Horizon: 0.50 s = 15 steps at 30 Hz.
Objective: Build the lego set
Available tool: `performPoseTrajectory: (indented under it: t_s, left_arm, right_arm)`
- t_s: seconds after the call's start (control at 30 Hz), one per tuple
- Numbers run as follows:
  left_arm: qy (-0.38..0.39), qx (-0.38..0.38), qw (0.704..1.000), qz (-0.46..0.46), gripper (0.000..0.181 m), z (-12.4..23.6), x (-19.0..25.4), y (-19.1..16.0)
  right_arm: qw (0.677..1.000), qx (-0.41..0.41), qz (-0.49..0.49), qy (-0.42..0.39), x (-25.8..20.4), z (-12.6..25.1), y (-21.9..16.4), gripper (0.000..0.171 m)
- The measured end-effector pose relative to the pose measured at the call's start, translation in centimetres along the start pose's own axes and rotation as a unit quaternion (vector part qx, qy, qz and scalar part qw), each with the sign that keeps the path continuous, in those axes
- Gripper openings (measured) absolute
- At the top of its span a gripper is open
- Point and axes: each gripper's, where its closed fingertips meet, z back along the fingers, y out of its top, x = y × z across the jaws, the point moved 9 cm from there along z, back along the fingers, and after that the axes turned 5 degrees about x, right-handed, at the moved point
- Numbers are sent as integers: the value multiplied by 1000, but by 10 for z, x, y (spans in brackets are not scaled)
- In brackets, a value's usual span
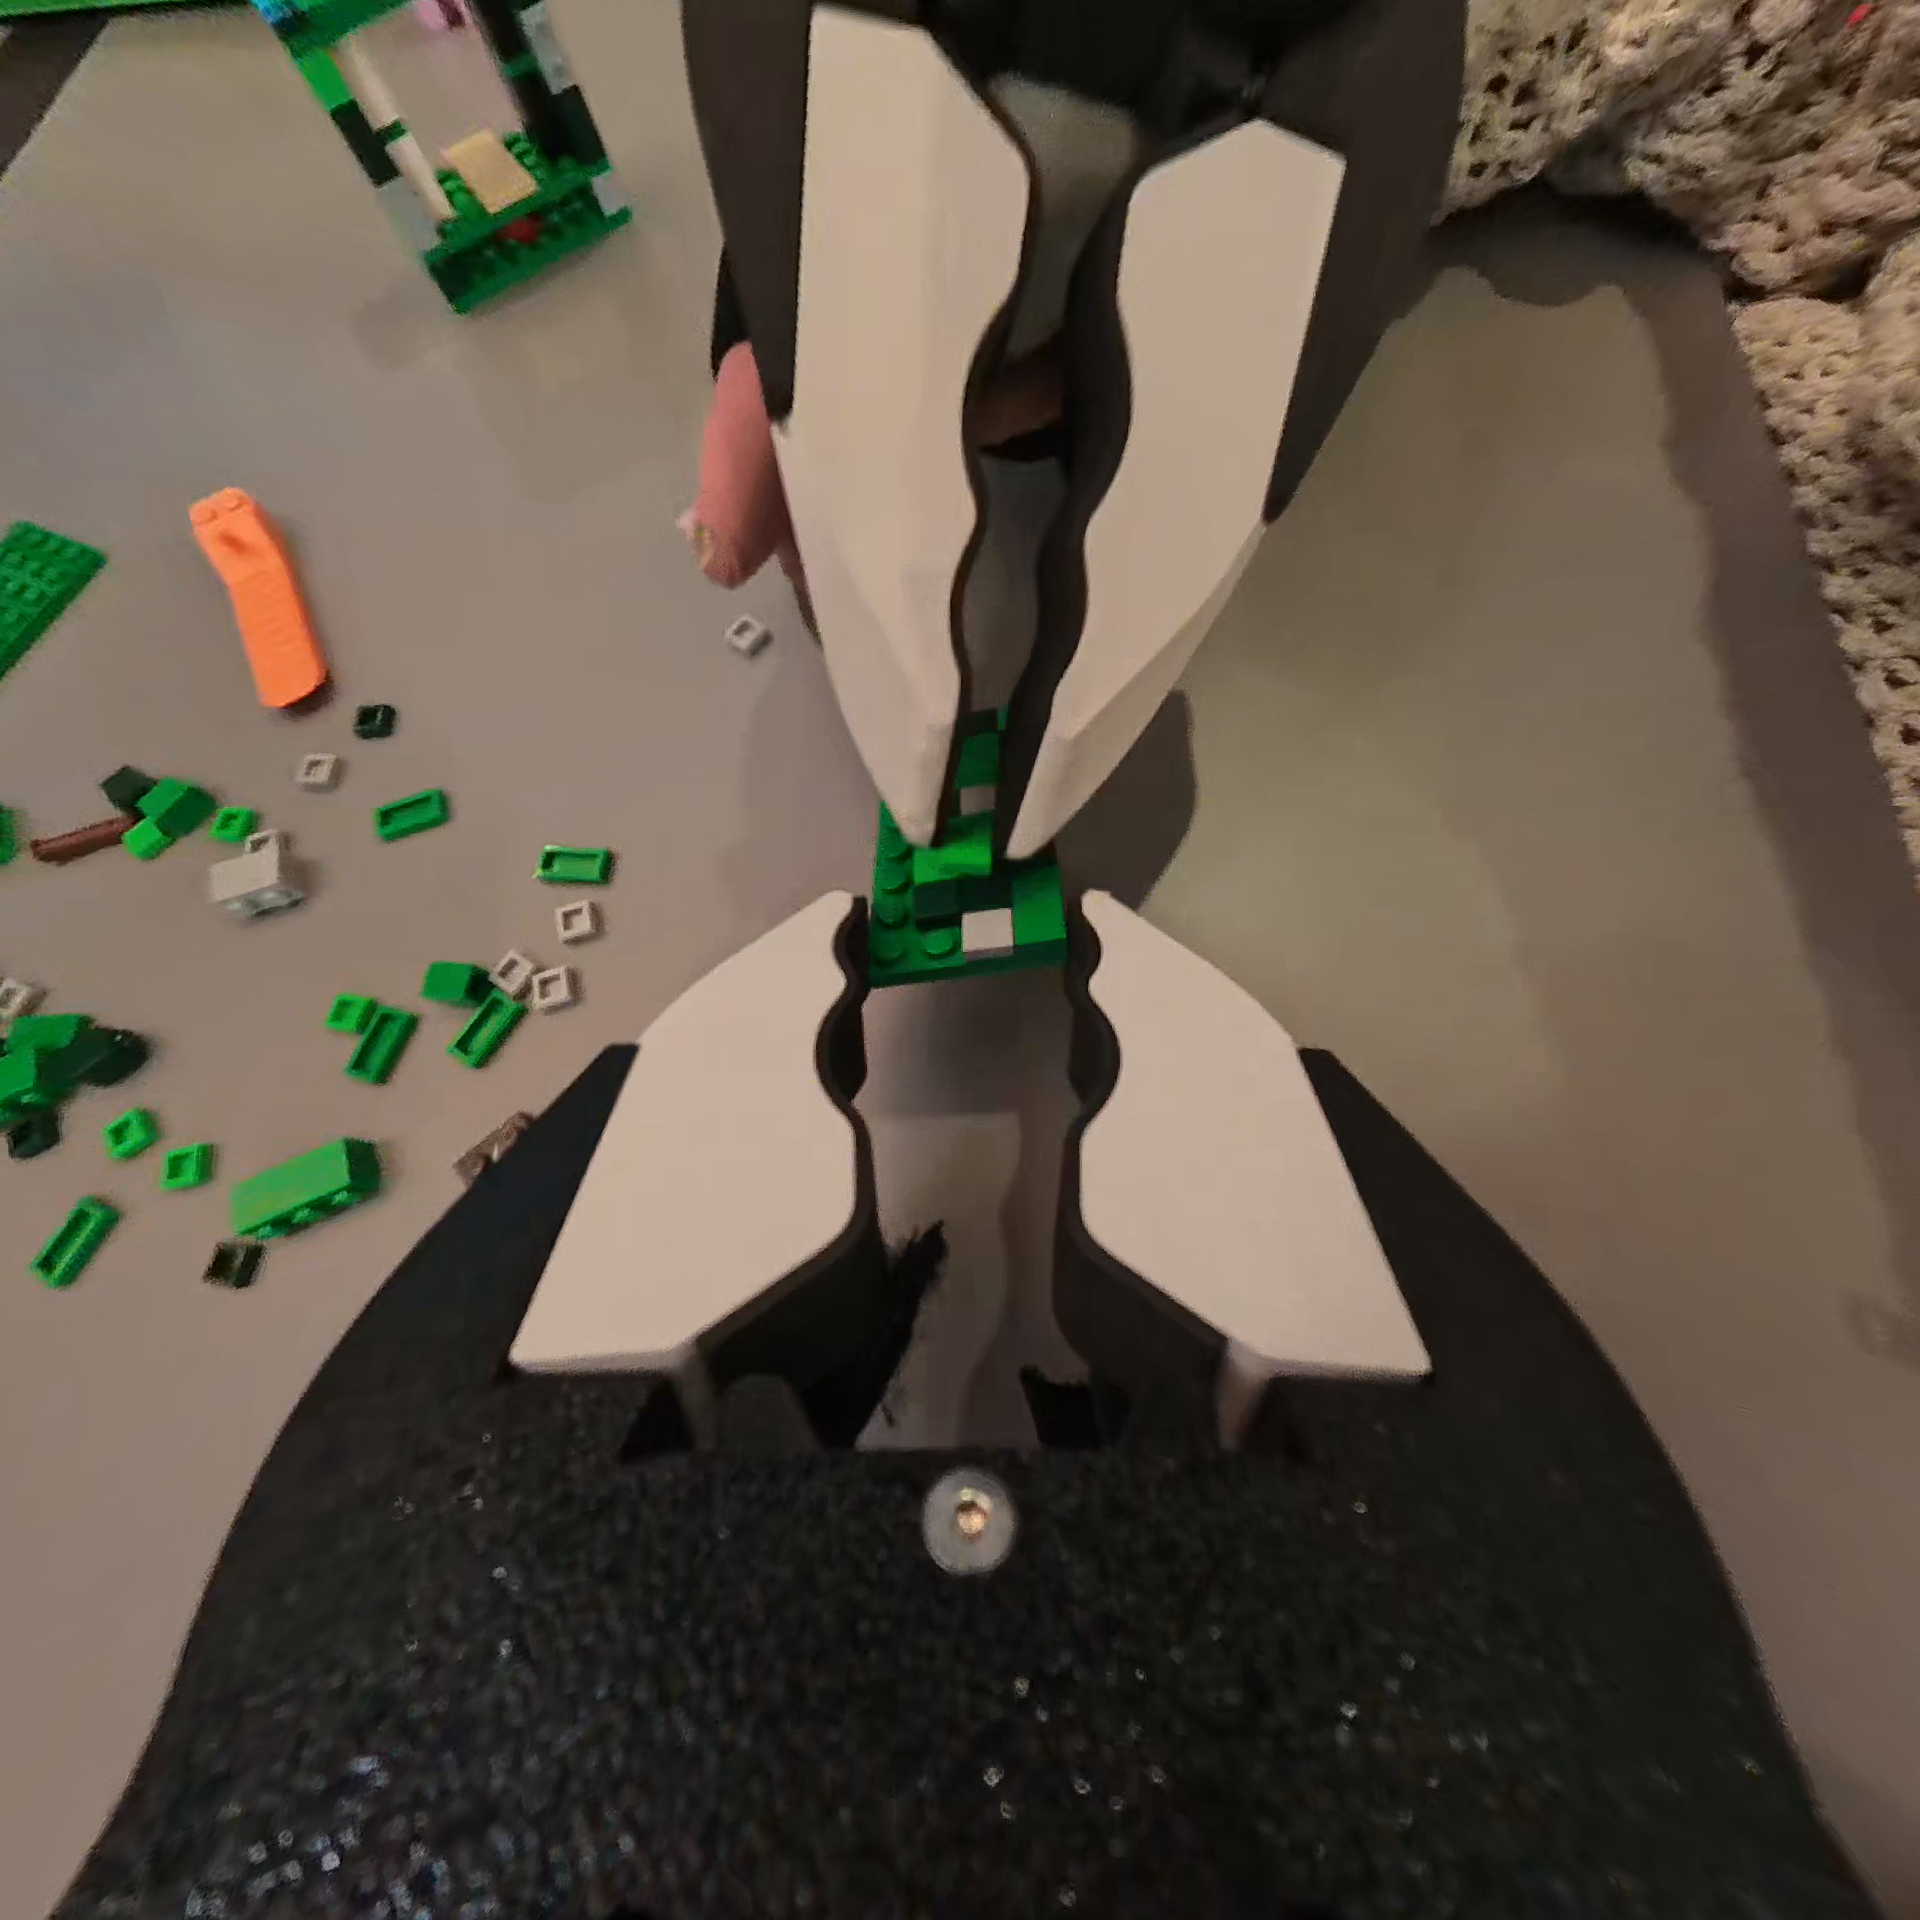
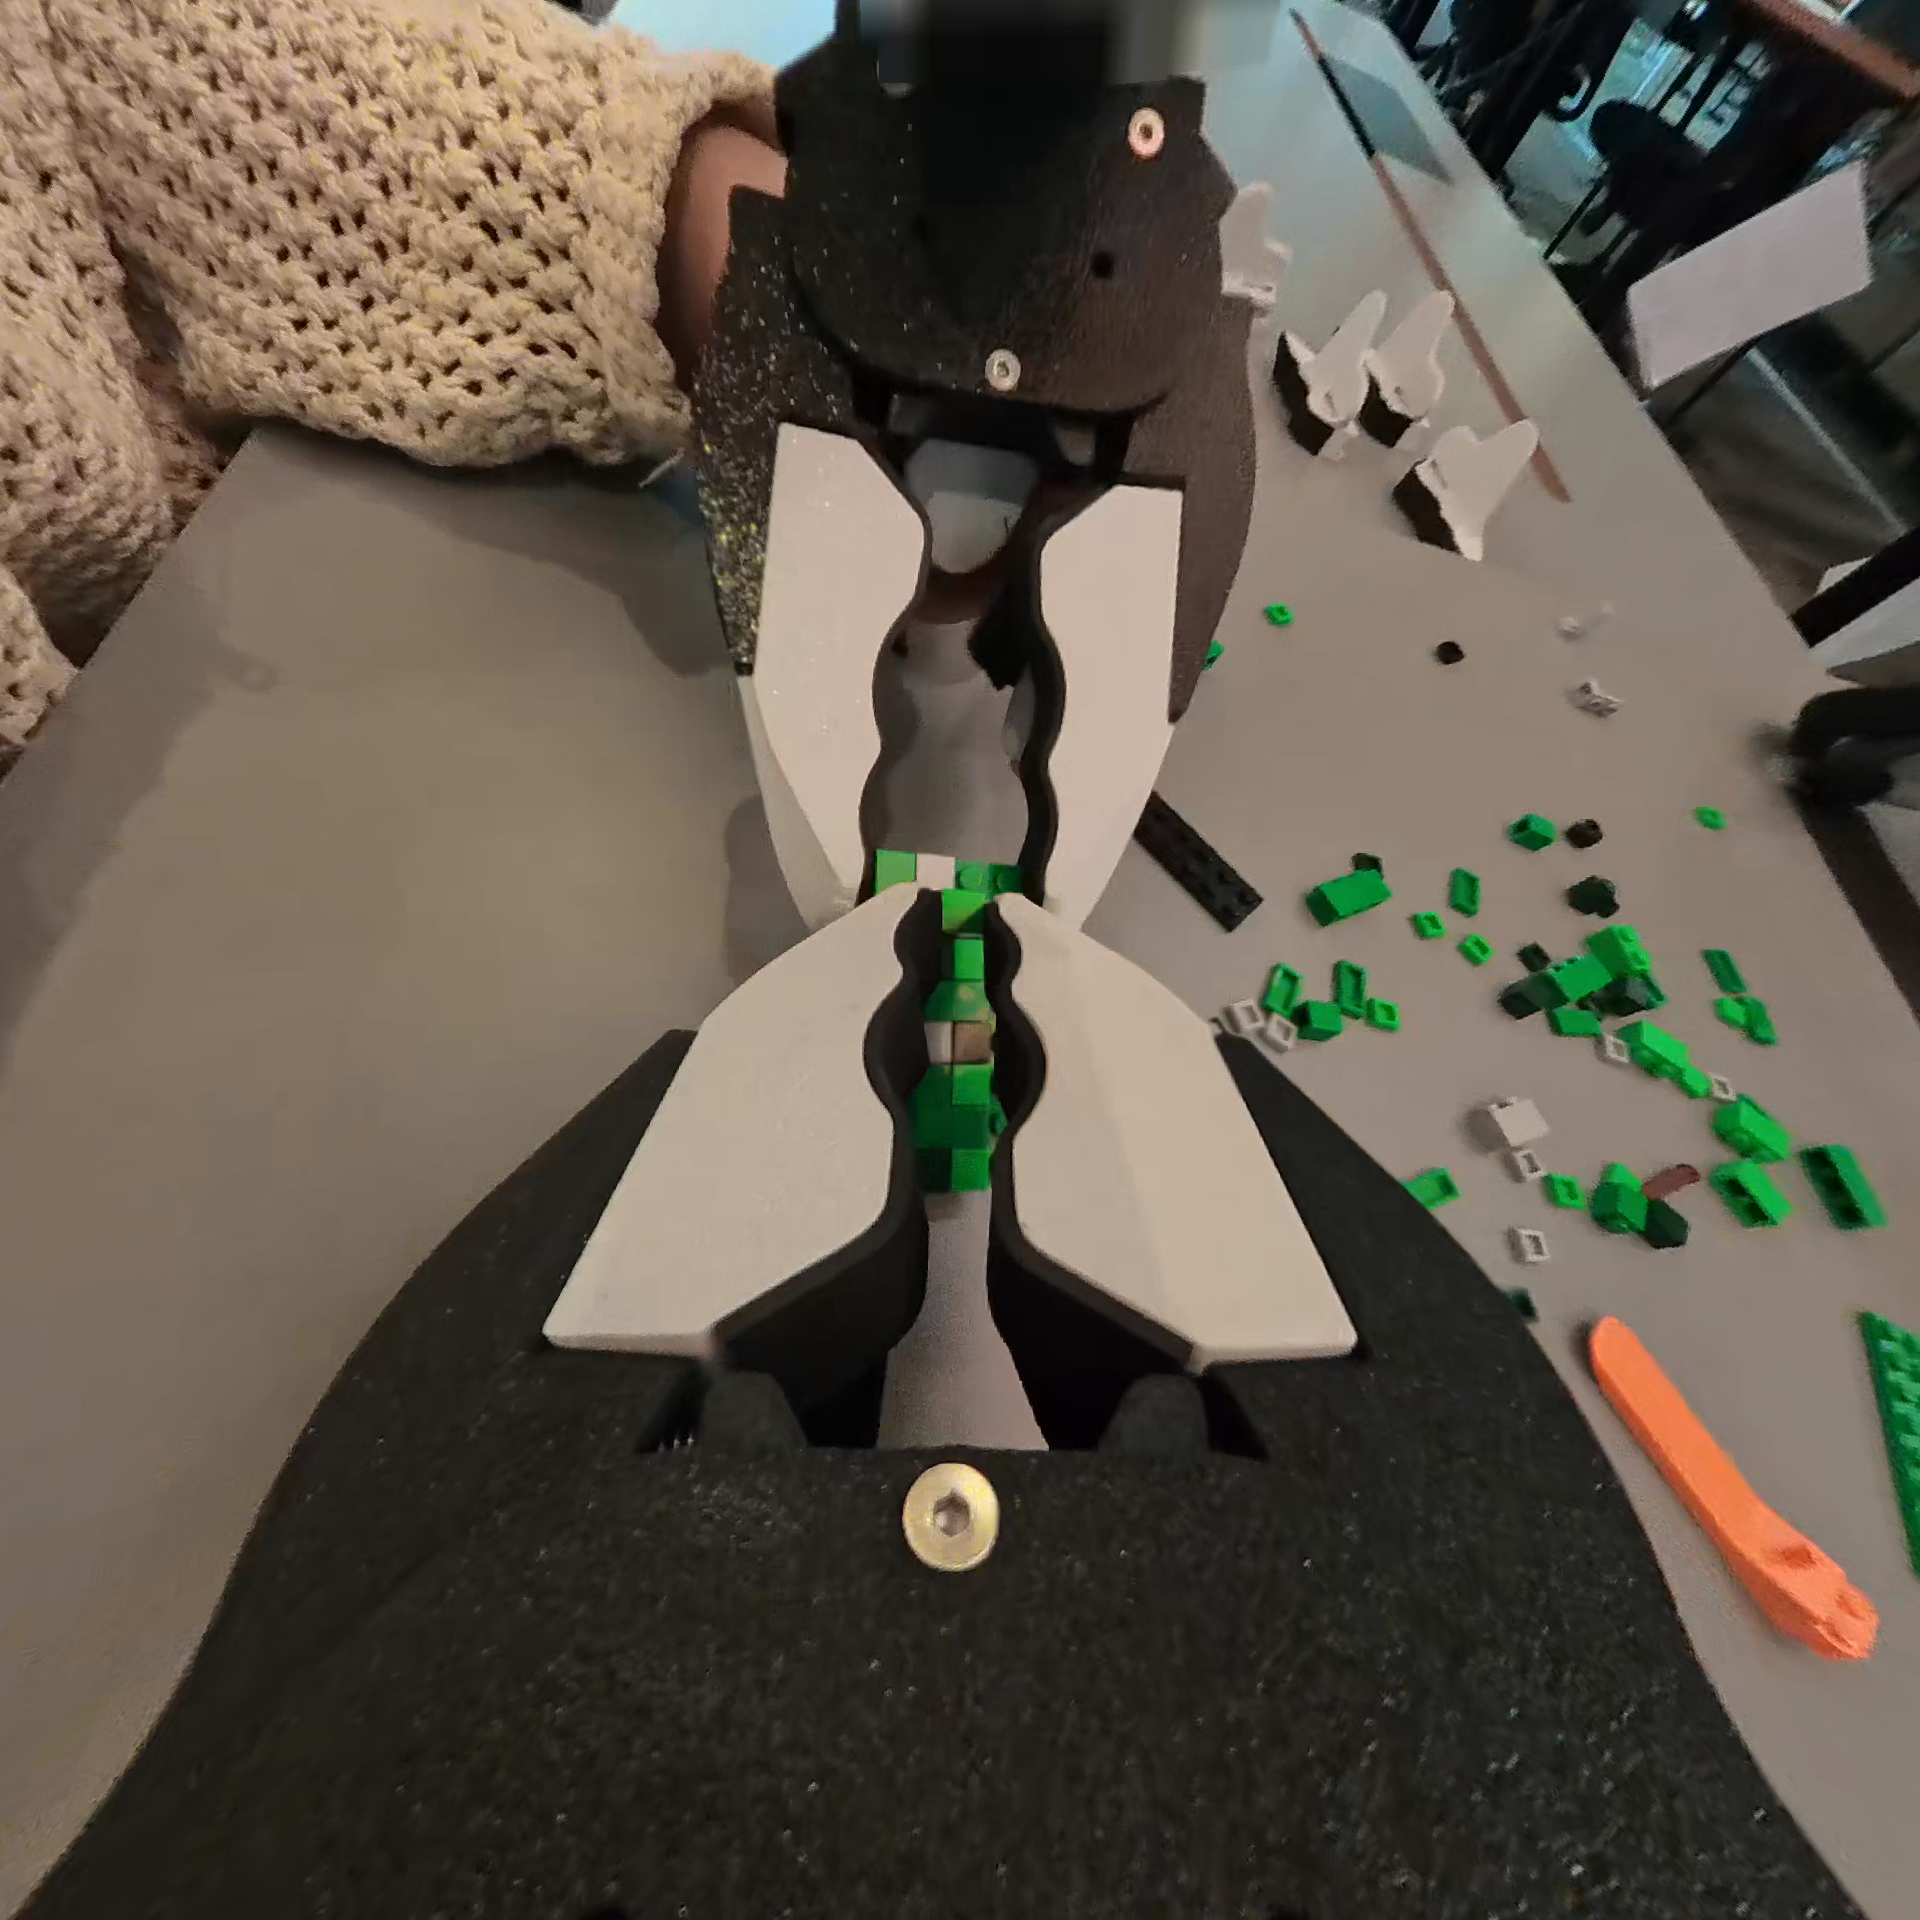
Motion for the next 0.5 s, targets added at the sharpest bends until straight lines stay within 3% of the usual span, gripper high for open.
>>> performPoseTrajectory:
  t_s: [0.03,0.5]
  left_arm:
    - [-1,4,1000,-3,36,-1,1,1]
    - [25,93,995,-40,36,-15,17,22]
  right_arm:
    - [1000,-5,1,4,-2,-1,0,7]
    - [996,-85,-14,24,0,24,18,7]
